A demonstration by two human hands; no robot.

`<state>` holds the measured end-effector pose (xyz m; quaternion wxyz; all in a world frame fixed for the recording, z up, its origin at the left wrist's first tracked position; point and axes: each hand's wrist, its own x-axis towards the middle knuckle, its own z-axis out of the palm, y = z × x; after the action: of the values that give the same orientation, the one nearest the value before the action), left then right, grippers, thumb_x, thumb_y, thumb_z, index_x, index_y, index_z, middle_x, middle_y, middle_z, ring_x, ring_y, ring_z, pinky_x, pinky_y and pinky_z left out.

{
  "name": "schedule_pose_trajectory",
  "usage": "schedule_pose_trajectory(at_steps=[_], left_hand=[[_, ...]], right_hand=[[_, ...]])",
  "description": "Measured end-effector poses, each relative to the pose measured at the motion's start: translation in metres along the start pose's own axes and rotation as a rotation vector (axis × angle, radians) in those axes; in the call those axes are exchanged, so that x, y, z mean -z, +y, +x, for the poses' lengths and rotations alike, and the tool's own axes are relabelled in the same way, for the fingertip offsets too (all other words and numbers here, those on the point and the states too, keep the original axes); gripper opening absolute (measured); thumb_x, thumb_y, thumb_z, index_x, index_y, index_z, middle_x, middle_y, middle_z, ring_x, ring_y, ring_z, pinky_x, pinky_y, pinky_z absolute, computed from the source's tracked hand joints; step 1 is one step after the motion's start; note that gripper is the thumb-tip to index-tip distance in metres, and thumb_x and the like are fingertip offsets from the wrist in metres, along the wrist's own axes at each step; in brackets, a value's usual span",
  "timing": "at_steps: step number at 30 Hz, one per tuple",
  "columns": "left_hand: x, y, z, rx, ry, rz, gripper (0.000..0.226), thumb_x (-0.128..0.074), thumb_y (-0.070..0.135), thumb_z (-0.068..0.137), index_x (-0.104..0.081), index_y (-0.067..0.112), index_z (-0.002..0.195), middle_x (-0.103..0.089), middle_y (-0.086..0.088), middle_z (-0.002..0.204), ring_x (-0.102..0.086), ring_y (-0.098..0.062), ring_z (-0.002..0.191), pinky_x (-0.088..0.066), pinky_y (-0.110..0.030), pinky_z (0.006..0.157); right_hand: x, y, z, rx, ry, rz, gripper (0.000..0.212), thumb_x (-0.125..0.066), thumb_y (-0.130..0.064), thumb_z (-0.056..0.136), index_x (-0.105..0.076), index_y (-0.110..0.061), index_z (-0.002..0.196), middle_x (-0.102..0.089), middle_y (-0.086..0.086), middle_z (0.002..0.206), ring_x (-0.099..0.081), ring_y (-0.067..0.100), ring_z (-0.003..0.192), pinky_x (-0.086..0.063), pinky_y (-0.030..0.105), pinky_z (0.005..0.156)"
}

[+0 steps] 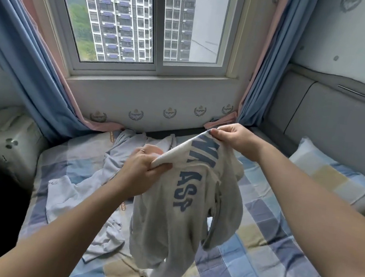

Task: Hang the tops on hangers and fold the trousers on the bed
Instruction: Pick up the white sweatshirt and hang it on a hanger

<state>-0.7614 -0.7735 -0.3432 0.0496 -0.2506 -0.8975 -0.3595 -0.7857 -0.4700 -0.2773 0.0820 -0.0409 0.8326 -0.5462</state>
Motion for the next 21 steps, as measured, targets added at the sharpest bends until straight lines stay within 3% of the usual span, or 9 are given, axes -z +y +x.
schedule_pose_trajectory(at_steps=[2, 3, 5, 7, 11, 14, 18, 21], left_hand=[[0.0, 0.016, -0.004, 0.192, -0.078, -0.508, 0.052, -0.067, 0.055, 0.084, -0.072, 0.003, 0.085, -0.069, -0.006, 0.09, -0.063, -0.027, 0.083, -0.049, -0.038, 0.077], [-0.002, 0.021, -0.005, 0.289, -0.097, -0.691, 0.05, -0.07, 0.054, 0.084, -0.075, 0.004, 0.085, -0.072, -0.011, 0.09, -0.067, -0.027, 0.081, -0.053, -0.037, 0.073], [-0.007, 0.029, -0.006, 0.423, -0.096, -0.913, 0.031, -0.07, 0.042, 0.091, -0.081, 0.014, 0.086, -0.077, -0.014, 0.094, -0.075, -0.026, 0.083, -0.059, -0.032, 0.067], [-0.011, 0.033, -0.007, 0.537, -0.044, -1.053, 0.028, -0.066, 0.036, 0.096, -0.081, 0.013, 0.089, -0.077, -0.018, 0.096, -0.076, -0.028, 0.084, -0.06, -0.031, 0.063], [-0.026, 0.027, -0.024, 0.787, 0.029, -1.18, 0.036, -0.065, 0.037, 0.096, -0.072, 0.003, 0.106, -0.076, -0.022, 0.098, -0.076, -0.032, 0.083, -0.061, -0.035, 0.061], [-0.039, 0.02, -0.043, 0.873, -0.02, -1.279, 0.04, -0.059, 0.036, 0.098, -0.072, 0.0, 0.111, -0.075, -0.023, 0.102, -0.076, -0.032, 0.085, -0.061, -0.035, 0.062], [-0.052, 0.012, -0.067, 0.907, -0.131, -1.326, 0.04, -0.057, 0.038, 0.099, -0.082, 0.008, 0.09, -0.076, -0.02, 0.1, -0.076, -0.031, 0.088, -0.061, -0.035, 0.066], [-0.054, 0.005, -0.083, 0.92, -0.207, -1.349, 0.04, -0.059, 0.038, 0.095, -0.08, 0.005, 0.1, -0.074, -0.023, 0.109, -0.074, -0.034, 0.096, -0.062, -0.04, 0.074]], right_hand=[[-0.006, 0.009, 0.004, -0.056, 0.016, 0.11, 0.046, -0.06, -0.037, 0.099, -0.07, 0.006, 0.11, -0.073, 0.018, 0.099, -0.067, 0.023, 0.085, -0.056, 0.035, 0.08], [-0.013, 0.014, 0.006, -0.065, 0.065, 0.11, 0.04, -0.06, -0.033, 0.1, -0.071, 0.005, 0.105, -0.072, 0.016, 0.094, -0.066, 0.021, 0.082, -0.055, 0.034, 0.076], [-0.029, 0.024, 0.01, -0.068, 0.233, -0.054, 0.022, -0.063, -0.026, 0.099, -0.07, -0.005, 0.1, -0.069, 0.007, 0.09, -0.061, 0.018, 0.082, -0.05, 0.032, 0.077], [-0.046, 0.034, 0.004, -0.051, 0.384, -0.133, 0.012, -0.064, -0.02, 0.097, -0.066, -0.009, 0.102, -0.065, 0.003, 0.092, -0.058, 0.017, 0.086, -0.047, 0.029, 0.08], [-0.086, 0.07, -0.041, -0.026, 0.354, -0.007, 0.017, -0.069, -0.018, 0.094, -0.064, -0.008, 0.106, -0.066, 0.002, 0.097, -0.062, 0.016, 0.089, -0.051, 0.017, 0.076], [-0.126, 0.114, -0.077, -0.151, 0.117, 0.098, 0.031, -0.072, -0.017, 0.092, -0.062, -0.011, 0.12, -0.067, 0.006, 0.112, -0.065, 0.024, 0.107, -0.056, 0.027, 0.092], [-0.174, 0.158, -0.099, -0.254, -0.04, 0.109, 0.074, -0.072, -0.022, 0.093, -0.033, -0.022, 0.156, -0.044, 0.002, 0.15, -0.042, 0.021, 0.139, -0.04, 0.034, 0.111], [-0.191, 0.174, -0.096, -0.249, 0.004, 0.007, 0.072, -0.069, -0.029, 0.094, -0.033, -0.021, 0.156, -0.04, 0.0, 0.156, -0.036, 0.017, 0.144, -0.032, 0.028, 0.113]])
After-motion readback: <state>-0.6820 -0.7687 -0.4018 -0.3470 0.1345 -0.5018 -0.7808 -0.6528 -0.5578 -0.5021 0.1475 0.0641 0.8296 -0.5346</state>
